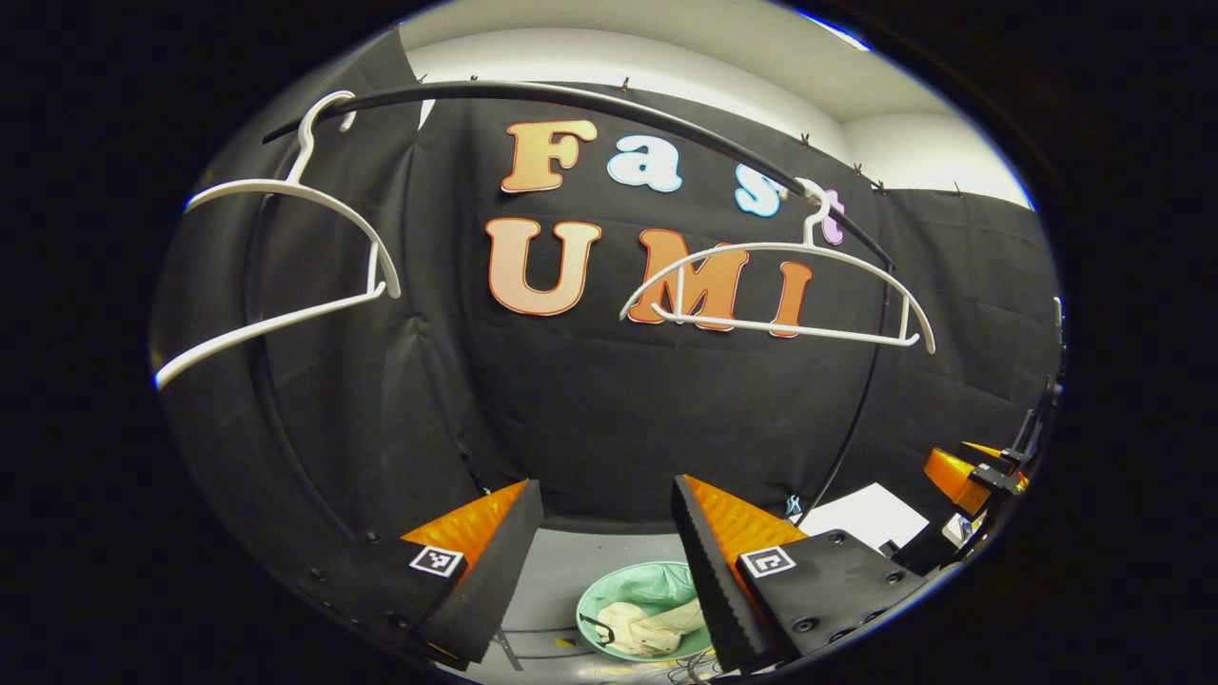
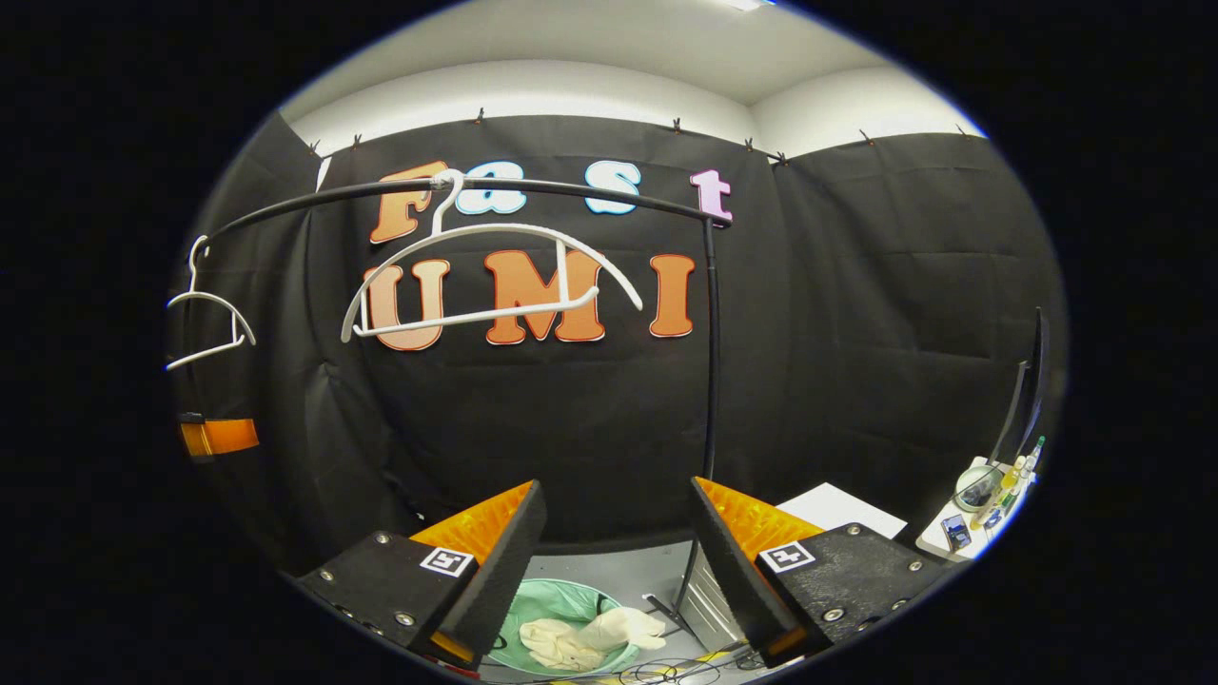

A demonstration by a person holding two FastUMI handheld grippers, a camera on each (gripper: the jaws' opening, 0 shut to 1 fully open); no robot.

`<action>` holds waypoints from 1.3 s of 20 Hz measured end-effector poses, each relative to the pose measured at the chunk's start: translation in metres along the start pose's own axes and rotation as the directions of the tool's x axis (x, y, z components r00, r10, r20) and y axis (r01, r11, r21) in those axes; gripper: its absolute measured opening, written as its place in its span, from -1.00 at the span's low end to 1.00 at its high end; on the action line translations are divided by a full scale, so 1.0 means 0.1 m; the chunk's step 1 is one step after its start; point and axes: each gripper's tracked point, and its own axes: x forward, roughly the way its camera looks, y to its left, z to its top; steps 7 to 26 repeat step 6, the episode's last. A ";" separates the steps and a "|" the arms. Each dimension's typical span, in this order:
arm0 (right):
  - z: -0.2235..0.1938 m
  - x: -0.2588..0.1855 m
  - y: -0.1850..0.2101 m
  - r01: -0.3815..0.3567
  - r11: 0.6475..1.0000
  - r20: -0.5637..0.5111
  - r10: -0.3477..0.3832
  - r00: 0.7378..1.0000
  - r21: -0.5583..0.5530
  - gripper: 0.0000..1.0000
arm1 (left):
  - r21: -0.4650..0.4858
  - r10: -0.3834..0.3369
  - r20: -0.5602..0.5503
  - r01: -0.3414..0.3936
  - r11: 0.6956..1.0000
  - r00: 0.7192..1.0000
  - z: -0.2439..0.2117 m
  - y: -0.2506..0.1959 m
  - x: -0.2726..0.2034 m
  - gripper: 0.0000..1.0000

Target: Grasp the clothes on the hanger with both hands and then place them into the laundry hamper below.

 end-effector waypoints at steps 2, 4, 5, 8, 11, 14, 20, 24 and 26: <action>-0.02 0.00 0.00 0.004 1.000 -0.006 -0.004 1.000 -0.001 0.87 | 0.001 -0.001 -0.002 0.001 1.000 1.000 -0.01 0.00 0.00 0.81; -0.05 0.00 -0.02 0.007 1.000 -0.013 -0.007 1.000 -0.004 0.87 | -0.001 -0.004 -0.005 0.004 1.000 1.000 -0.03 0.00 -0.01 0.81; -0.06 0.00 -0.03 0.009 1.000 -0.016 -0.009 1.000 -0.003 0.87 | -0.001 -0.003 -0.004 0.003 1.000 1.000 -0.03 0.00 0.00 0.81; -0.06 -0.01 -0.03 0.010 1.000 -0.017 -0.010 1.000 -0.002 0.87 | 0.000 -0.002 -0.001 0.002 1.000 1.000 -0.02 0.02 0.00 0.92; -0.06 -0.01 -0.03 0.010 1.000 -0.017 -0.010 1.000 -0.002 0.87 | 0.000 -0.002 -0.001 0.002 1.000 1.000 -0.02 0.02 0.00 0.92; -0.06 -0.01 -0.03 0.010 1.000 -0.017 -0.010 1.000 -0.002 0.87 | 0.000 -0.002 -0.001 0.002 1.000 1.000 -0.02 0.02 0.00 0.92; -0.06 -0.01 -0.03 0.010 1.000 -0.017 -0.010 1.000 -0.002 0.87 | 0.000 -0.002 -0.001 0.002 1.000 1.000 -0.02 0.02 0.00 0.92; -0.06 -0.01 -0.03 0.010 1.000 -0.017 -0.010 1.000 -0.002 0.87 | 0.000 -0.002 -0.001 0.002 1.000 1.000 -0.02 0.02 0.00 0.92; -0.06 -0.01 -0.03 0.010 1.000 -0.017 -0.010 1.000 -0.002 0.87 | 0.000 -0.002 -0.001 0.002 1.000 1.000 -0.02 0.02 0.00 0.92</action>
